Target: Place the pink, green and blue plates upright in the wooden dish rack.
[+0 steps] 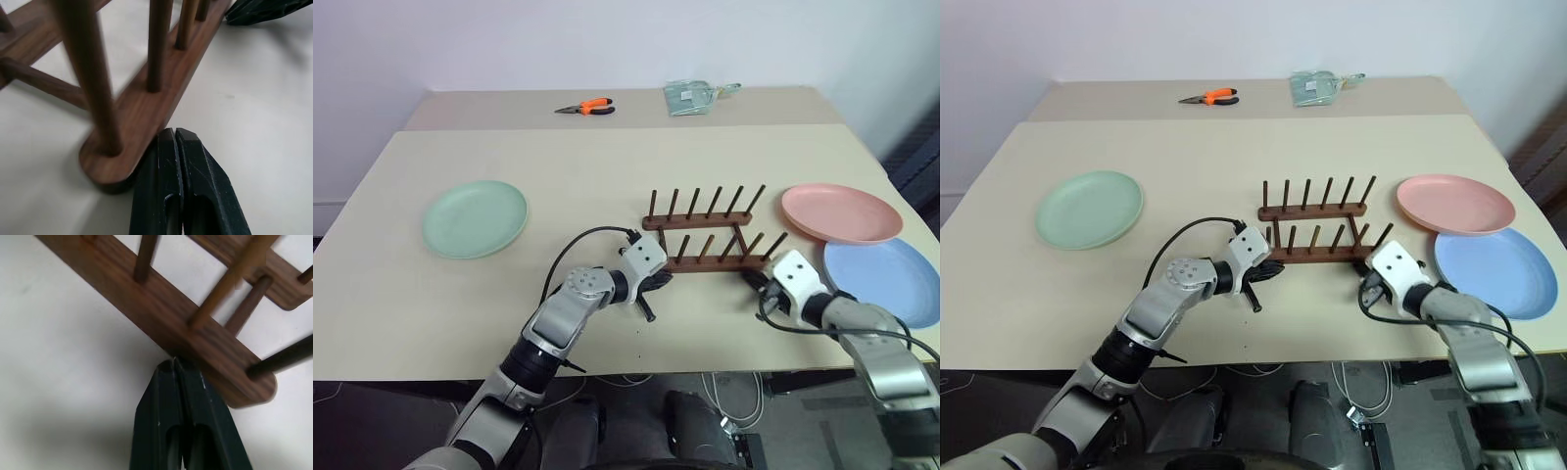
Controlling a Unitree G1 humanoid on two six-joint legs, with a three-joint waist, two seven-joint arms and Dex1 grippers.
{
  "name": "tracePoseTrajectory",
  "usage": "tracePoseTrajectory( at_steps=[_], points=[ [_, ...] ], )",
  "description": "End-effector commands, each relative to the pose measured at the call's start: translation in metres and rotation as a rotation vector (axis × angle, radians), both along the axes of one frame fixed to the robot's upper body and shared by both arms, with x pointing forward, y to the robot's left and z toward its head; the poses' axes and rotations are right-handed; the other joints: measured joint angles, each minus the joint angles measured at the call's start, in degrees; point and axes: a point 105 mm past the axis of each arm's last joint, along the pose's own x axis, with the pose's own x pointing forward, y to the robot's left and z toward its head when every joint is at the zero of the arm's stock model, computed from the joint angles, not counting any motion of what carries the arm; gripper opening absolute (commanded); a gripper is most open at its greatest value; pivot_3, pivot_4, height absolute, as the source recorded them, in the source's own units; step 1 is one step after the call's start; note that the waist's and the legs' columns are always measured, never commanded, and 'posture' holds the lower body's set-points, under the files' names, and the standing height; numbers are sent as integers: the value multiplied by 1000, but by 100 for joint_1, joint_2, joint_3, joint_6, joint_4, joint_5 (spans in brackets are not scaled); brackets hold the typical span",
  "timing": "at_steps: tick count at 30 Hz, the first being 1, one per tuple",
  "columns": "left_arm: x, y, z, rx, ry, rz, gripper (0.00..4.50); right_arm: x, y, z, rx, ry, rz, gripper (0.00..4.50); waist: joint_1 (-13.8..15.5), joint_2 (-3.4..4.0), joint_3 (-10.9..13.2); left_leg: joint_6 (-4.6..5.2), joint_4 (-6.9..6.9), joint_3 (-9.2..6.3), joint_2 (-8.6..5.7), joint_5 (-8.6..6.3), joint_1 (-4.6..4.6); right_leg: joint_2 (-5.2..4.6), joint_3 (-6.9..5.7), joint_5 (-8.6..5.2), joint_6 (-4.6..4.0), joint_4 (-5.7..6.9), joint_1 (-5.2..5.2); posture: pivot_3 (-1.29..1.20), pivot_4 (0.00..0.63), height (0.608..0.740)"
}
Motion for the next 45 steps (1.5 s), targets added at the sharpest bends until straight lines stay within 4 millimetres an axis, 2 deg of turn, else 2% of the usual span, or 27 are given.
tracePoseTrajectory(
  at_steps=[1, 4, 8, 12, 15, 17, 19, 21, 24, 29, 34, 37, 41, 42, 45],
  points=[
    [20, 20, -5, 43, -31, 124, 39, 24, -6, 3, -43, -53, -46, 0, -4, 1, -1, 0, 0, 1, 0, 0, 1, 0, 0, 1, 1, 0, 0, 0, 150, 740],
    [31, 23, -5, 38, -42, 178, 39, 43, -5, 9, -55, -91, -55, 0, 5, 3, -1, 0, -2, -1, -1, 1, 1, 1, 0, 11, 14, 2, -2, 0, 150, 740],
    [45, 29, -5, 42, -57, 242, 39, 57, -3, 15, -58, -124, -59, 0, 15, 3, -2, -3, -3, -2, -4, 3, 1, 1, 1, 16, 13, 2, -2, 0, 150, 740],
    [56, 36, -5, 44, -62, 298, 39, 64, -5, 20, -71, -151, -65, 0, 3, 4, -2, -5, -5, -1, -5, 4, 2, 1, 1, 26, -2, 3, -2, 0, 150, 740],
    [61, 41, -4, 28, -55, 334, 39, 59, -8, 26, -58, -150, -53, 0, -10, 5, -3, -6, -7, -2, -4, 4, 4, 1, 1, 26, -1, 4, -2, 0, 150, 740],
    [58, 38, -1, 27, -77, 297, 0, 52, -13, 34, -57, -156, -49, 498, -4, 5, -2, -6, -7, -2, -4, 4, 4, 1, 1, 26, -1, 5, -2, 0, 150, 740],
    [54, 37, 1, 33, -92, 277, 0, 42, -21, 52, -106, -205, -31, 1242, 4, 8, -1, -6, -8, -2, -5, 4, 1, 1, 1, 26, 0, 4, -4, 0, 150, 740],
    [51, 38, 7, 13, -113, 261, 0, 31, -30, 69, -149, -239, -30, 2292, 4, 9, -1, -6, -8, -2, -6, 4, -7, 1, 1, 24, 3, 2, -9, 0, 150, 740],
    [34, 33, 28, -90, -143, 154, 0, 13, -60, 91, -357, -267, -57, 3709, 6, 17, 0, -6, -10, -1, -6, 4, -12, 0, 2, 23, 4, 1, -15, 0, 150, 740],
    [9, 23, 38, -129, -156, 9, 0, 7, -91, 89, -516, -227, -104, 3709, 10, 13, 2, -6, -7, 1, -2, 4, -18, 1, 2, 11, 16, 1, -20, 0, 150, 740],
    [-1, 15, 43, -151, -155, -36, 0, 17, -118, 74, -569, -174, -180, 3709, 36, 15, 3, -6, -5, 9, -5, 5, -21, -3, 7, 11, 4, -5, -18, 0, 150, 740],
    [-3, 12, 46, -166, -159, -42, 0, 25, -121, 67, -558, -169, -194, 2443, 23, 19, 5, -6, -6, 10, -5, 5, -21, -3, 8, 22, -8, -4, -21, 0, 150, 740],
    [-4, 15, 46, -163, -158, -29, 0, 31, -119, 65, -547, -182, -190, 387, 26, 19, 5, -6, -7, 10, -5, 5, -21, -2, 7, 22, -7, -5, -21, 0, 150, 740],
    [-4, 16, 45, -160, -157, -27, 0, 32, -117, 65, -542, -186, -183, 20, 27, 21, 6, -6, -7, 9, -4, 5, -21, -2, 7, 22, -7, -5, -21, 0, 150, 740],
    [-4, 21, 44, -153, -158, -20, 0, 33, -107, 77, -538, -246, -150, 20, 28, 26, 7, -6, -7, 9, -5, 5, -22, -2, 8, 23, -5, -5, -21, 0, 150, 740]
  ],
)
